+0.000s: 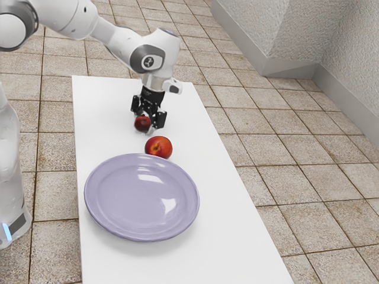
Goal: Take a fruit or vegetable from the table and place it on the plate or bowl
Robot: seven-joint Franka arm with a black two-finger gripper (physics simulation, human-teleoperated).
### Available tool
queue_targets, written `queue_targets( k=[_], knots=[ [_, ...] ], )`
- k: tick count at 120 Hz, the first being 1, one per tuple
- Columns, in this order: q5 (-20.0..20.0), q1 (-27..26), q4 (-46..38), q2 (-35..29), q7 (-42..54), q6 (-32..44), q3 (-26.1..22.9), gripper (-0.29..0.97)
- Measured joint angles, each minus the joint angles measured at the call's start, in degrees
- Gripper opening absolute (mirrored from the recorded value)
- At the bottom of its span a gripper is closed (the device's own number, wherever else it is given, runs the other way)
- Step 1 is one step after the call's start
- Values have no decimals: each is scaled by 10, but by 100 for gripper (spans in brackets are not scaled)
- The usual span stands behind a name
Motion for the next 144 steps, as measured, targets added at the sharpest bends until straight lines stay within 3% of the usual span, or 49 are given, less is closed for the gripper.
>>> queue_targets(
  k=[25,48,74,120,144],
  knots=[
    [3,-26,40,-34,-1,-10,-4,31],
    [-3,-182,169,19,2,-33,-5,28],
    [-18,-299,187,38,2,-41,-5,23],
    [-30,-306,128,28,-5,-101,31,26],
    [-35,-387,118,23,-20,-98,26,30]
  ],
)
